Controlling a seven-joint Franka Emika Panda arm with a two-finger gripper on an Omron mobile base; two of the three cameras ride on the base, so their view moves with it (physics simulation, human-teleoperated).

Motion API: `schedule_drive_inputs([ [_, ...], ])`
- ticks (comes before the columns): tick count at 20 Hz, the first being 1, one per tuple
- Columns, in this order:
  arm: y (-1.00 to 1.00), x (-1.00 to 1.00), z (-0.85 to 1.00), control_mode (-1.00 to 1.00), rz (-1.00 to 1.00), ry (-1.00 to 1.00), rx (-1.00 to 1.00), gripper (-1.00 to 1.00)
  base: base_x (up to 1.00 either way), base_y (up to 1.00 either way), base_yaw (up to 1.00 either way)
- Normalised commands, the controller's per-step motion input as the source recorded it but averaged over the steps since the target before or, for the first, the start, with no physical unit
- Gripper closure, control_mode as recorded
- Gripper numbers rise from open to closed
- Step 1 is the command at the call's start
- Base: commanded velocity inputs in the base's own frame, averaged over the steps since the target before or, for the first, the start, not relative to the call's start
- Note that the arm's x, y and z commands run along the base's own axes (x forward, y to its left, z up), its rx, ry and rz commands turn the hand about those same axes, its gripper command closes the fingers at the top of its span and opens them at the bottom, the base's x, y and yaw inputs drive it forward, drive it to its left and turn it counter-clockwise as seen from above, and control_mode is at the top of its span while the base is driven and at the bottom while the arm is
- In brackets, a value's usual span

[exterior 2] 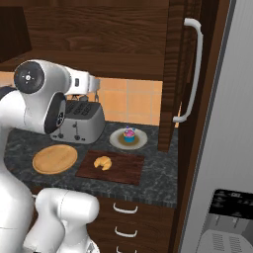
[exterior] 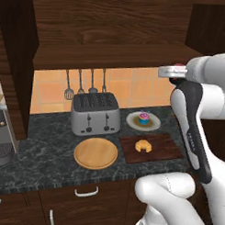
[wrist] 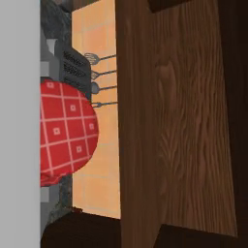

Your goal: From the different types of pastries on the counter, select a croissant and place it on the cutting board. Then retrieve a jar of jam from the cabinet and place it alongside the croissant on the cutting board.

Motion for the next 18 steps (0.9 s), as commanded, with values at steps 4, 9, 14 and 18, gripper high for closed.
schedule_drive_inputs([
  [4,-0.2,-0.86,-0.93,-1.0,0.0,0.0,0.0,1.0,0.0,0.0,0.0],
  [9,-0.13,-0.6,-0.97,-1.0,-0.17,0.0,0.0,1.0,0.0,0.0,0.0],
  [14,0.0,-0.03,-0.66,-1.0,-0.25,0.0,0.0,1.0,0.0,0.0,0.0],
  [18,-0.15,0.0,-0.66,-1.0,-0.29,0.0,0.0,1.0,0.0,0.0,0.0],
])
